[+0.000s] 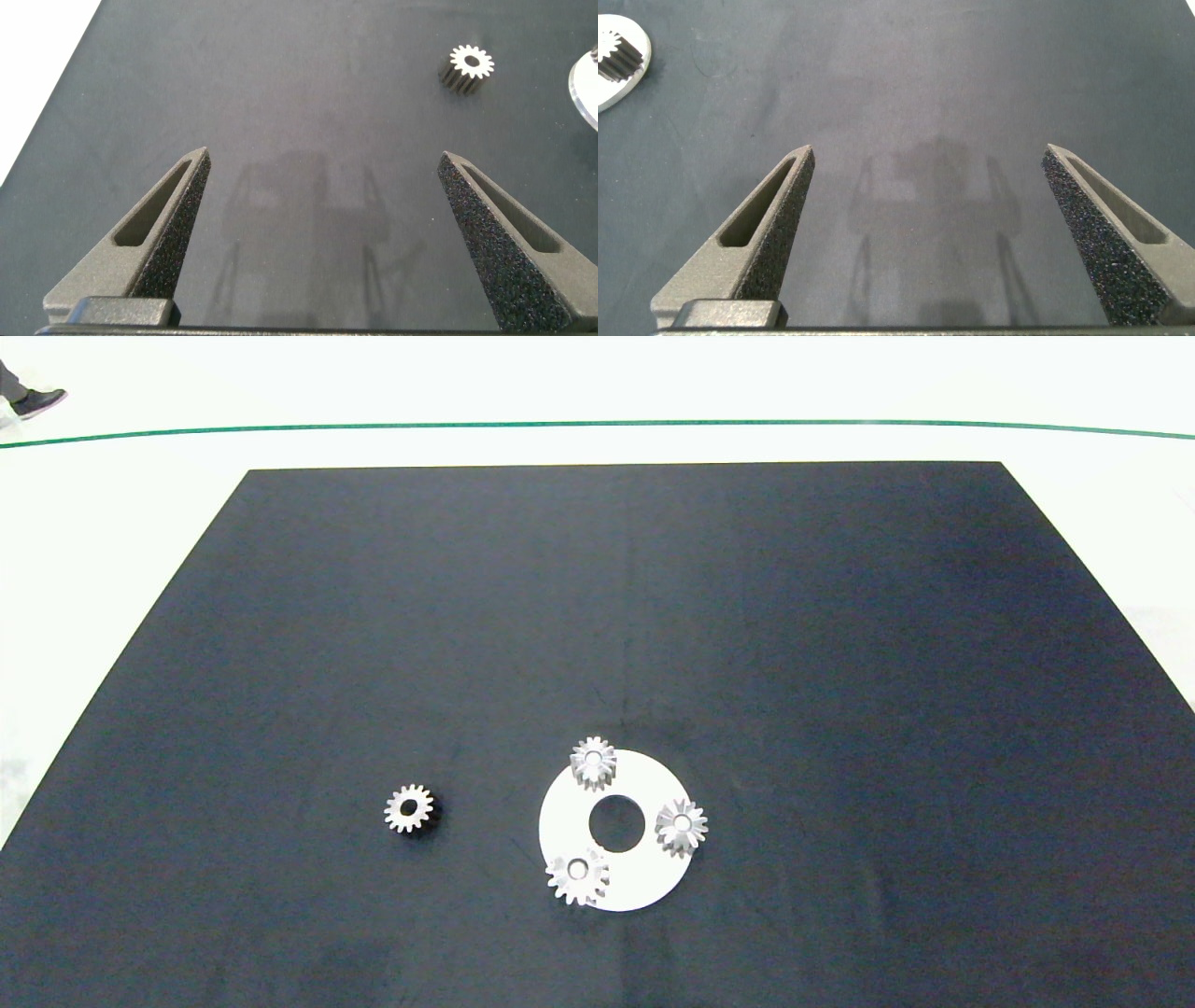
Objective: Remove an incorrectly installed larger gear and replace it with the correct smaller gear
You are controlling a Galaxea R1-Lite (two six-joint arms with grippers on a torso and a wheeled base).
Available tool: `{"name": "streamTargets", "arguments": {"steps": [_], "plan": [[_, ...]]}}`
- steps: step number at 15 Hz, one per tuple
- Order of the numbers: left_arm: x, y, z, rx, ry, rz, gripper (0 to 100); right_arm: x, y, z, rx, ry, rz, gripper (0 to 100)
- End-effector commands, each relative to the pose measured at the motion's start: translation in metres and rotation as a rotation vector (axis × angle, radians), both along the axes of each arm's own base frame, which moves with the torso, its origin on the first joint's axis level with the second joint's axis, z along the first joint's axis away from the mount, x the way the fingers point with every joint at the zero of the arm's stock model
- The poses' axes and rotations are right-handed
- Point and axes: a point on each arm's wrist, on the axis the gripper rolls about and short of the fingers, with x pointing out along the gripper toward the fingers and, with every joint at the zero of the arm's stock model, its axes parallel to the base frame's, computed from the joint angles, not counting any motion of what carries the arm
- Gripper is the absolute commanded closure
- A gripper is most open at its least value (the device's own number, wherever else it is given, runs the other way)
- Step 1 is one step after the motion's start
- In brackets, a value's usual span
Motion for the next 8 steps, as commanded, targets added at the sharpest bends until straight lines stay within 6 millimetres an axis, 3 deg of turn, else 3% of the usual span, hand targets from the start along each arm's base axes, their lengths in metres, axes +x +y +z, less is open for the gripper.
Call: {"name": "streamTargets", "arguments": {"steps": [1, 5, 8], "plan": [[0.000, 0.000, 0.000, -0.001, 0.001, 0.000, 0, 0.000, 0.000, 0.000, 0.001, 0.002, 0.002, 0], [0.001, 0.000, 0.006, 0.002, 0.017, -0.002, 0, 0.000, 0.000, 0.001, -0.001, 0.010, -0.011, 0], [-0.003, 0.000, 0.060, 0.007, 0.103, -0.007, 0, 0.003, 0.000, 0.025, -0.009, 0.033, -0.011, 0]]}}
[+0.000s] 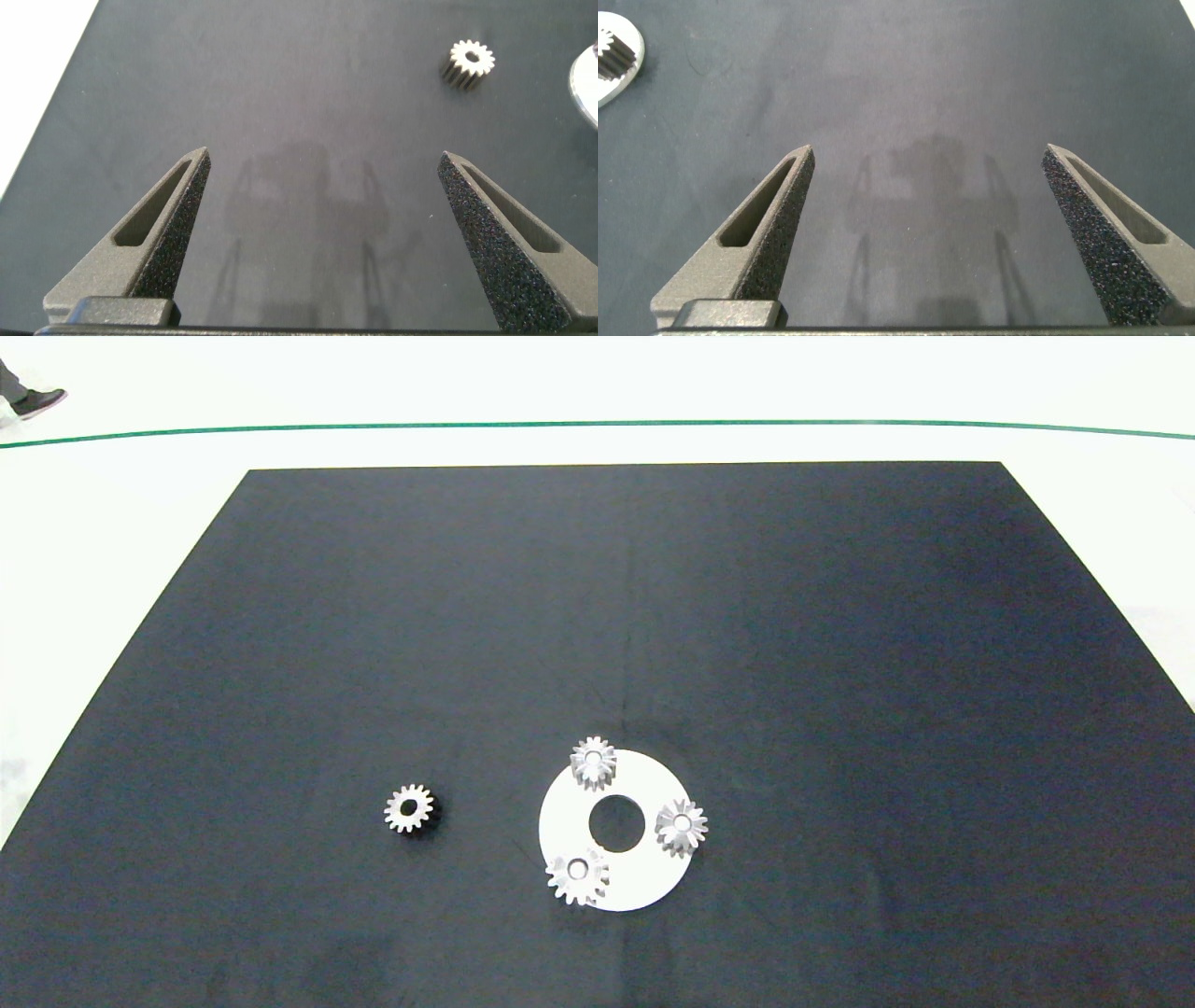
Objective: Remove an incorrectly installed larger gear and replace it with the correct smaller gear
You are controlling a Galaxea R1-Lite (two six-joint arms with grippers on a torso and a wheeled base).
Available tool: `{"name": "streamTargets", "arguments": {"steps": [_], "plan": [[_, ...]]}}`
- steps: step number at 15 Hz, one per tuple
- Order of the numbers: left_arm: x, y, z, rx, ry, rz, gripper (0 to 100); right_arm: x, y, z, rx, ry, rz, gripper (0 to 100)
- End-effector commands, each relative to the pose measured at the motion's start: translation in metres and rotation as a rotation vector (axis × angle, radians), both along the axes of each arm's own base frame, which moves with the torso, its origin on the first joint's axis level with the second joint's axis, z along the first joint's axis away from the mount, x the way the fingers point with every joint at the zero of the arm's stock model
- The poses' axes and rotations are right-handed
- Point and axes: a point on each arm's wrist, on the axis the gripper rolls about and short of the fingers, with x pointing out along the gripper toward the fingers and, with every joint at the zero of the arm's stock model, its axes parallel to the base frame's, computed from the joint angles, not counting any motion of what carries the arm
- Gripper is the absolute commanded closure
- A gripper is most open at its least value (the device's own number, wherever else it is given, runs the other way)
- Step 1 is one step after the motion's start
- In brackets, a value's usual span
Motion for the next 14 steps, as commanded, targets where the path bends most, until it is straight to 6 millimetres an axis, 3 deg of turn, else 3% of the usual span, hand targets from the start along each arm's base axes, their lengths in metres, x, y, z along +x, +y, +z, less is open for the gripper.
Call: {"name": "streamTargets", "arguments": {"steps": [1, 4, 6, 8, 9, 11, 14], "plan": [[0.005, 0.000, 0.068, 0.031, 0.156, -0.017, 0, 0.008, 0.000, 0.036, -0.022, 0.044, 0.005, 0], [0.042, -0.001, 0.127, 0.118, 0.405, -0.055, 0, 0.045, 0.001, 0.089, -0.101, 0.166, 0.072, 0], [0.086, -0.004, 0.167, 0.129, 0.436, -0.095, 0, 0.087, 0.007, 0.123, -0.136, 0.248, 0.145, 0], [0.120, -0.005, 0.202, 0.127, 0.469, -0.082, 0, 0.122, 0.019, 0.142, -0.207, 0.291, 0.240, 0], [0.124, -0.006, 0.214, 0.125, 0.509, -0.082, 0, 0.138, 0.028, 0.148, -0.243, 0.306, 0.298, 0], [0.115, -0.005, 0.230, 0.111, 0.553, -0.085, 0, 0.167, 0.056, 0.156, -0.290, 0.360, 0.431, 0], [0.085, -0.003, 0.245, 0.109, 0.467, -0.076, 0, 0.177, 0.104, 0.175, -0.379, 0.457, 0.641, 0]]}}
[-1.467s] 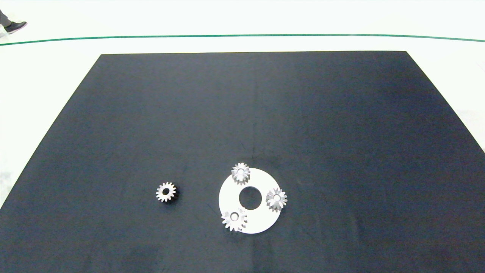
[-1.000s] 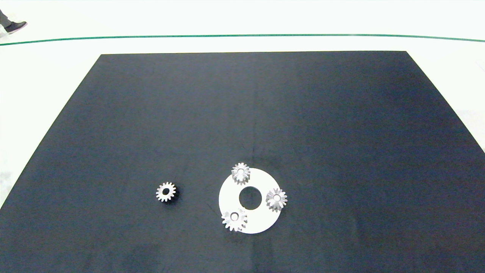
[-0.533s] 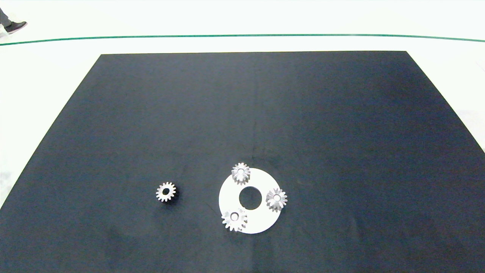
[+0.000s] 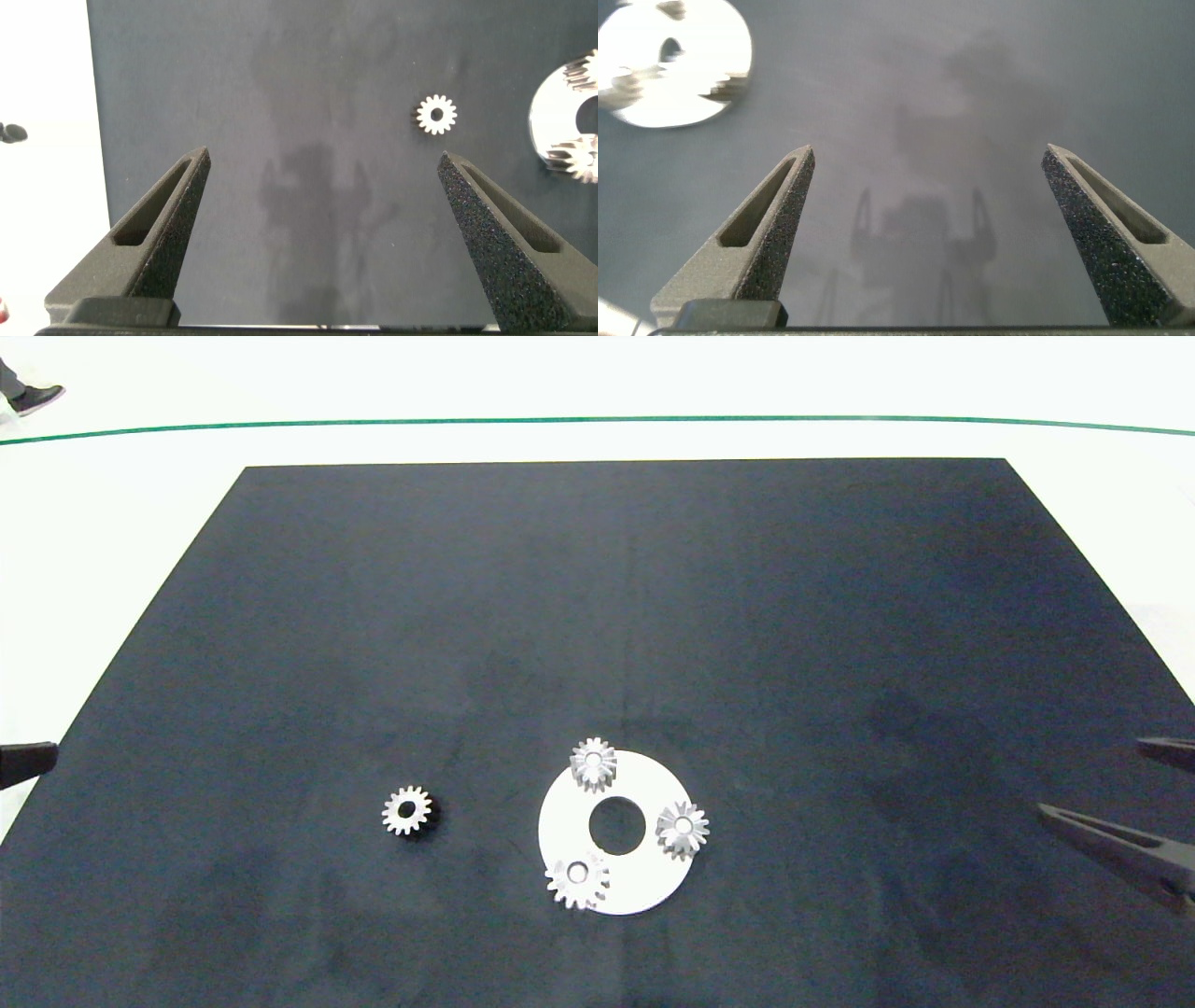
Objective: Remove an incorrectly installed larger gear and replace it with the correct smaller gear
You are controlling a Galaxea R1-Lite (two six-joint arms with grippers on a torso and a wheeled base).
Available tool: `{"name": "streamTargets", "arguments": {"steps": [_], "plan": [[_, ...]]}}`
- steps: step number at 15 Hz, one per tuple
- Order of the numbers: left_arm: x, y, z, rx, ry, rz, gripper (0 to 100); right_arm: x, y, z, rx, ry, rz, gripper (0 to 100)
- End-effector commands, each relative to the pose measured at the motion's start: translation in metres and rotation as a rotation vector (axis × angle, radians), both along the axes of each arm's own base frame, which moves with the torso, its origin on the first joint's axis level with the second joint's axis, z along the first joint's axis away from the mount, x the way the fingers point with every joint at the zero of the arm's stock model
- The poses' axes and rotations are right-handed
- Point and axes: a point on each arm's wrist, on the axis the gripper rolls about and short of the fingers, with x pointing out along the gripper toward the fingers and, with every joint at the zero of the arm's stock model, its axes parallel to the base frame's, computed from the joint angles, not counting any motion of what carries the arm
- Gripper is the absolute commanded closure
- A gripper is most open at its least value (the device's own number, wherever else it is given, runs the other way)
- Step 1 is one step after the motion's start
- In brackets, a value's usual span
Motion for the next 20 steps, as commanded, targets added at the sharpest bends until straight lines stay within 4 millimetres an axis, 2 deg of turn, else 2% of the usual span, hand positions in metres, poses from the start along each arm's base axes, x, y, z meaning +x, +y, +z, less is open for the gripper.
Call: {"name": "streamTargets", "arguments": {"steps": [1, 3, 5, 7, 8, 9, 12, 14, 17, 20], "plan": [[-0.008, 0.000, 0.016, -0.001, -0.029, 0.002, 0, 0.041, 0.079, 0.015, -0.147, 0.160, 0.265, 0], [-0.019, 0.001, 0.018, -0.003, -0.052, 0.001, 0, 0.047, 0.120, 0.010, -0.229, 0.158, 0.314, 0], [-0.025, 0.001, 0.018, -0.002, -0.057, 0.000, 0, 0.049, 0.159, -0.003, -0.298, 0.175, 0.376, 0], [-0.026, 0.001, 0.018, -0.002, -0.057, 0.000, 0, 0.055, 0.184, -0.015, -0.341, 0.193, 0.410, 0], [-0.026, 0.002, 0.019, -0.002, -0.060, 0.003, 0, 0.060, 0.205, -0.023, -0.362, 0.204, 0.437, 0], [-0.026, 0.002, 0.019, -0.002, -0.060, 0.003, 0, 0.063, 0.218, -0.027, -0.369, 0.205, 0.448, 0], [-0.028, 0.002, 0.019, -0.002, -0.066, 0.003, 0, 0.077, 0.244, -0.033, -0.377, 0.196, 0.448, 0], [-0.029, 0.002, 0.019, -0.002, -0.064, 0.002, 0, 0.078, 0.256, -0.034, -0.379, 0.184, 0.465, 0], [-0.029, 0.002, 0.019, -0.001, -0.064, 0.002, 0, 0.075, 0.270, -0.050, -0.413, 0.207, 0.493, 0], [-0.029, 0.002, 0.019, -0.001, -0.064, 0.002, 0, 0.076, 0.274, -0.057, -0.434, 0.217, 0.486, 0]]}}
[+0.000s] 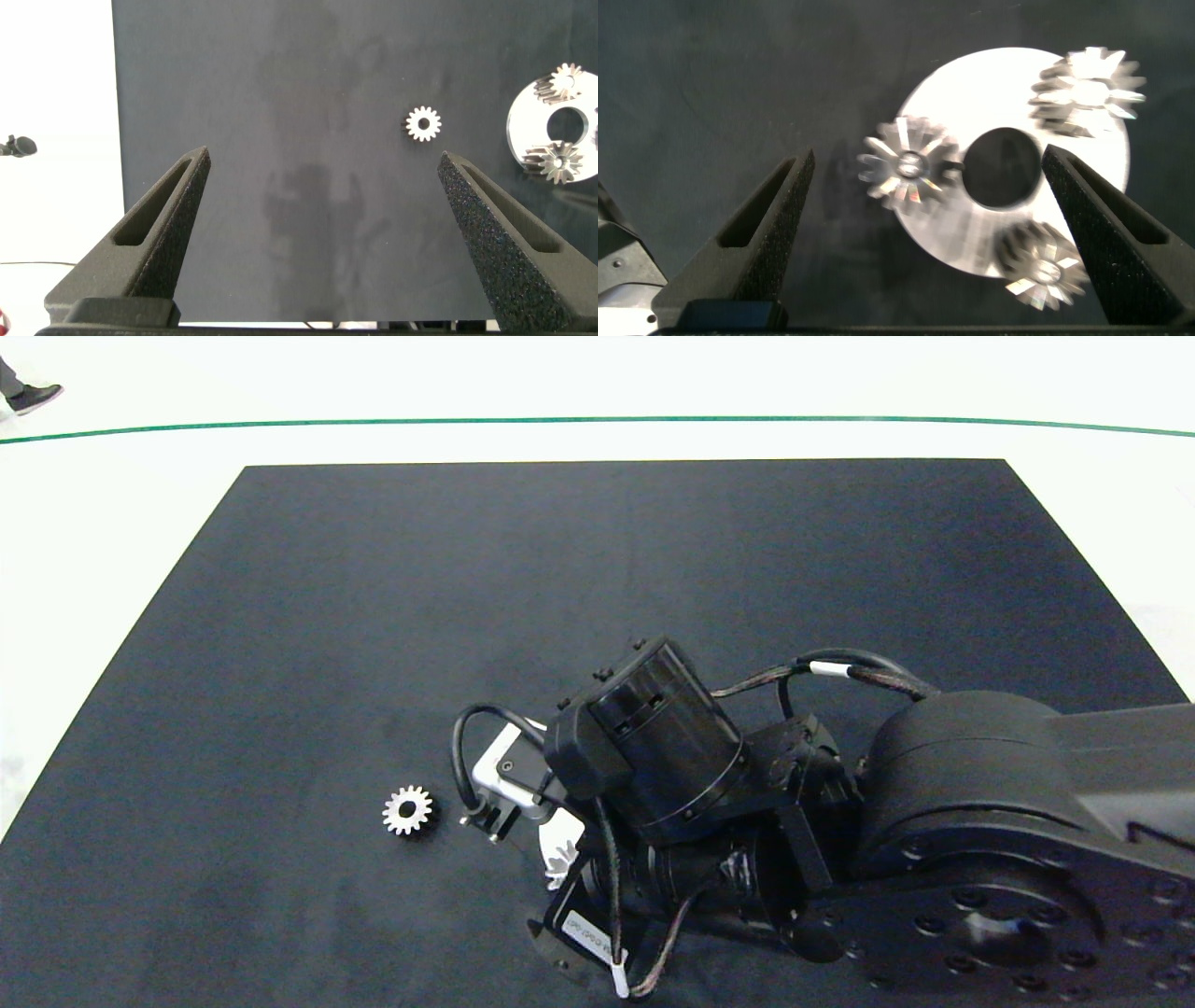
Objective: Remove an incorrectly installed larger gear and replace it with the correct smaller gear
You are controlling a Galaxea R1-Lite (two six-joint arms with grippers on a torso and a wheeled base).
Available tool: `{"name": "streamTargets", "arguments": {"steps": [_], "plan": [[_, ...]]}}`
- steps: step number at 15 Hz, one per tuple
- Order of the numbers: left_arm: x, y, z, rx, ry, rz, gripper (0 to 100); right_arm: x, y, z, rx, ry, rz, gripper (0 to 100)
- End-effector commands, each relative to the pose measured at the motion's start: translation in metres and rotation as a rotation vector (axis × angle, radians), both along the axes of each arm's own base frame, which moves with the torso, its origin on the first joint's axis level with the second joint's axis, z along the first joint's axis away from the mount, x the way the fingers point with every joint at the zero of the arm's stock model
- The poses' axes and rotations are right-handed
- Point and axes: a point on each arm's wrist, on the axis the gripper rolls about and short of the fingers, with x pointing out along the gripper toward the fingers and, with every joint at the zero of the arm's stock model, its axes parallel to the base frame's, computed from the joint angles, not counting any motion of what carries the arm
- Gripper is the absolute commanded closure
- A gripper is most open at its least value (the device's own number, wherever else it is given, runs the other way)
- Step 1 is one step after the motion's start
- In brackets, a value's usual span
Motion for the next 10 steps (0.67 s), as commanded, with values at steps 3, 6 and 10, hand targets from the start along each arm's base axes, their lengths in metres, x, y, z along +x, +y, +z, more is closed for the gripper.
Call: {"name": "streamTargets", "arguments": {"steps": [3, 6, 10], "plan": [[-0.002, 0.000, 0.000, 0.001, 0.000, 0.001, 0, 0.005, 0.008, -0.016, -0.036, 0.020, -0.002, 0], [-0.006, 0.000, 0.000, 0.001, -0.012, -0.001, 0, 0.007, 0.012, -0.023, -0.053, 0.029, -0.004, 5], [-0.006, 0.000, 0.000, 0.001, -0.013, -0.001, 0, 0.012, 0.015, -0.031, -0.076, 0.024, -0.020, 12]]}}
